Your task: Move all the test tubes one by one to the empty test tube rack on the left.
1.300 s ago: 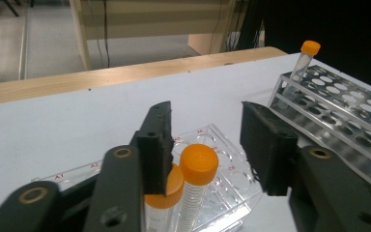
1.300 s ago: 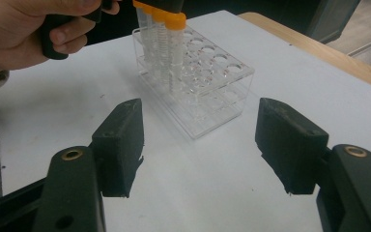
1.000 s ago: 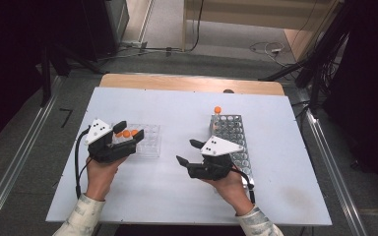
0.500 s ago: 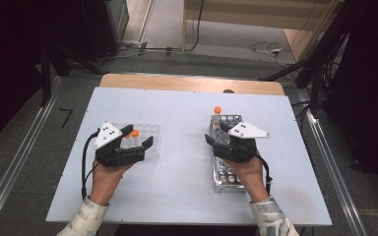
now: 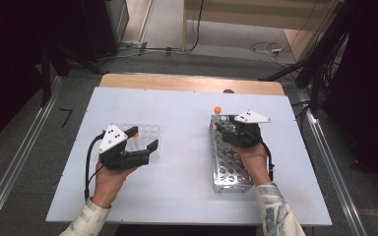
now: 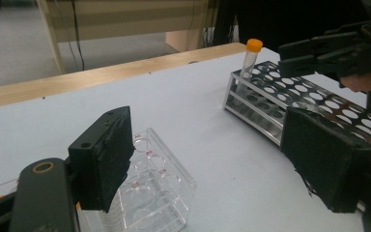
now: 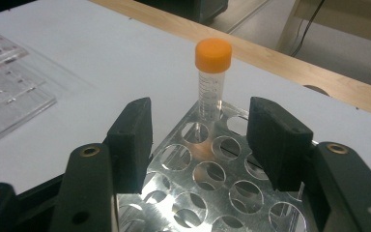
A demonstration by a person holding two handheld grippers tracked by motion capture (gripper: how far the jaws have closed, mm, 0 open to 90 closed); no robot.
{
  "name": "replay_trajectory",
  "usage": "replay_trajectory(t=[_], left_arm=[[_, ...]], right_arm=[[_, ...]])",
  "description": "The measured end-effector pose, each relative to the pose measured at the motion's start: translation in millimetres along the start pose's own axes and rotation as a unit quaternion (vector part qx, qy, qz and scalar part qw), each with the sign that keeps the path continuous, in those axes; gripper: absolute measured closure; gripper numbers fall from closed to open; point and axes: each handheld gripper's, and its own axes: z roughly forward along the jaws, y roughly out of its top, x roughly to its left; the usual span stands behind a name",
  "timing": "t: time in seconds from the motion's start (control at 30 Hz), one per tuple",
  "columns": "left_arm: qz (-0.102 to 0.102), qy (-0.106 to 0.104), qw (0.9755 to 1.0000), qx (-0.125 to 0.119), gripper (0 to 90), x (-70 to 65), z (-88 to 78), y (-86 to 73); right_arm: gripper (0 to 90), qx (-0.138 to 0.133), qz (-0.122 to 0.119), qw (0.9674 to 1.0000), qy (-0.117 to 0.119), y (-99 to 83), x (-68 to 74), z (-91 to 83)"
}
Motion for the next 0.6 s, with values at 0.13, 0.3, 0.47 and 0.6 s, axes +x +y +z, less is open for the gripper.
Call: replay_trajectory(t=[0.13, 0.3, 0.47, 0.6], left_arm=[[0.004, -0.001, 1.0, 0.003, 19.8, -1.3, 1.1, -0.5], [0.006, -0.002, 1.0, 0.003, 19.8, -3.0, 1.3, -0.5], [0.006, -0.003, 1.0, 0.003, 19.9, -3.2, 1.7, -0.7], [0.007, -0.004, 1.0, 0.006, 19.9, -3.8, 2.6, -1.3]], right_arm=[[44.9, -0.003, -0.003, 1.0, 0.004, 4.3, -5.4, 7.0], [48.0, 0.018, -0.017, 0.9997, 0.001, 9.2, -7.4, 15.7], [51.2, 0.027, -0.031, 0.9992, 0.001, 11.3, -6.8, 20.3], [52.6, 0.031, -0.033, 0.999, -0.003, 13.1, -6.2, 23.4]])
